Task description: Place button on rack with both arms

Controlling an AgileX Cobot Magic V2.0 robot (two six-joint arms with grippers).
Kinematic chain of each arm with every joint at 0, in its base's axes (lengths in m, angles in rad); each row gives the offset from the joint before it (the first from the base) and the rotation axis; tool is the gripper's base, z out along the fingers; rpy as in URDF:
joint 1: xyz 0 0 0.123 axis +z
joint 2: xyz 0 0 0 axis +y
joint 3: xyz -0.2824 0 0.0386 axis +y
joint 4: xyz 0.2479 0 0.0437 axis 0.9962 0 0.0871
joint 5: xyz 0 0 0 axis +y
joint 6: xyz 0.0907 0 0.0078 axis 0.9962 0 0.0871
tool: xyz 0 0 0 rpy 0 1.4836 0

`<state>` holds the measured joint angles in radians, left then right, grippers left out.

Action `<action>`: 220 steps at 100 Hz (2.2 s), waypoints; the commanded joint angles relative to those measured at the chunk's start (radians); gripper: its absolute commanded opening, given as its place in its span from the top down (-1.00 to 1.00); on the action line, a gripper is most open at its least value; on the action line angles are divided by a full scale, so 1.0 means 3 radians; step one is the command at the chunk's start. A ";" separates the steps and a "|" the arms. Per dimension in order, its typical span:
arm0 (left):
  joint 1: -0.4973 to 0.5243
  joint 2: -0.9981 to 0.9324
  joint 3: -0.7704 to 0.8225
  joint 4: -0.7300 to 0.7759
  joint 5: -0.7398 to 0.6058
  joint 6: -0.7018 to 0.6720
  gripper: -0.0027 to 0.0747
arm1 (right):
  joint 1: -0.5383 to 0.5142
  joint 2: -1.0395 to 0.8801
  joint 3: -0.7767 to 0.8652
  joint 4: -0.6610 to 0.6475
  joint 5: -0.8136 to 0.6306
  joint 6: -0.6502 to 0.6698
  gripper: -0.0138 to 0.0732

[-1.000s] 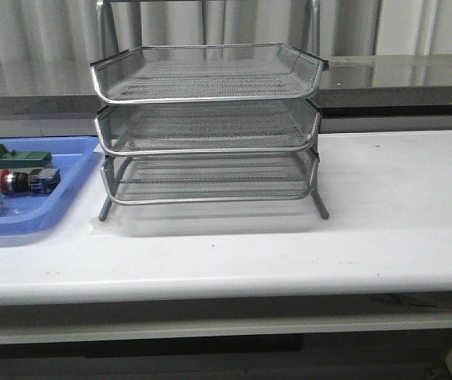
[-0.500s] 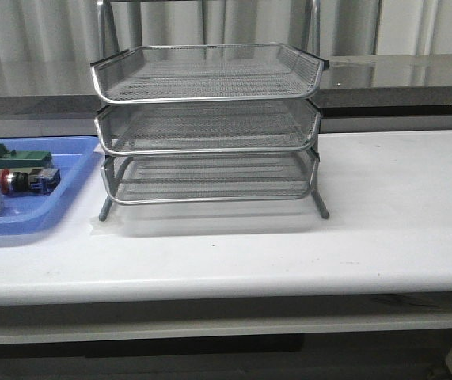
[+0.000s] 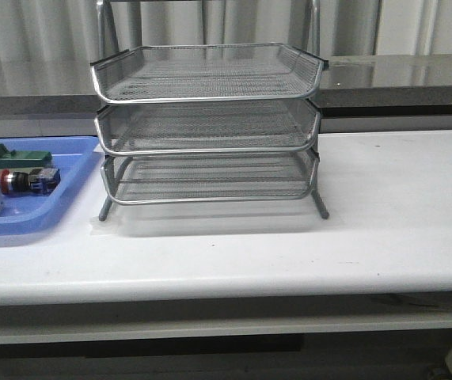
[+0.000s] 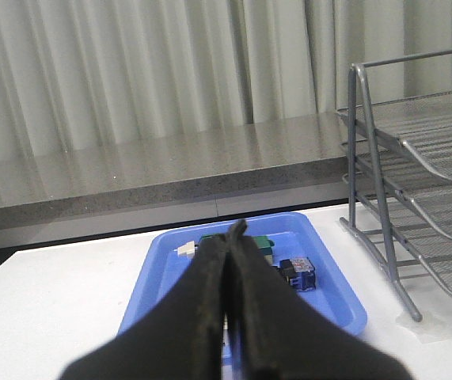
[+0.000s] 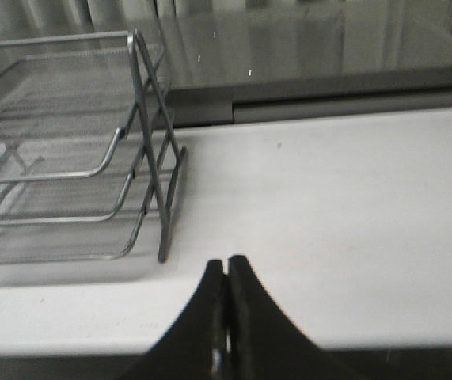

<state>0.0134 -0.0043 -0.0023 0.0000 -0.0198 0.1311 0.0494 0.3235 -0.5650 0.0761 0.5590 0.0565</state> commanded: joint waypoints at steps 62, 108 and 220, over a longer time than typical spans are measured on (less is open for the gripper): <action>0.0004 -0.0102 0.0180 -0.0028 -0.0254 -0.0041 0.99 | -0.0025 0.2362 -0.0918 0.1282 0.0377 -0.0069 0.80; 0.0004 -0.0102 0.0180 -0.0028 -0.0254 -0.0041 0.99 | -0.0022 0.2933 -0.0918 0.2762 0.0009 -0.1012 -0.12; 0.0004 -0.0102 0.0180 -0.0028 -0.0254 -0.0041 0.99 | 0.0427 0.4849 -0.1248 0.6202 0.0231 -0.3478 -0.12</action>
<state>0.0134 -0.0043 -0.0023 0.0000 -0.0198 0.1311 0.1746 1.7973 -0.8839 1.8023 0.5607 -0.9718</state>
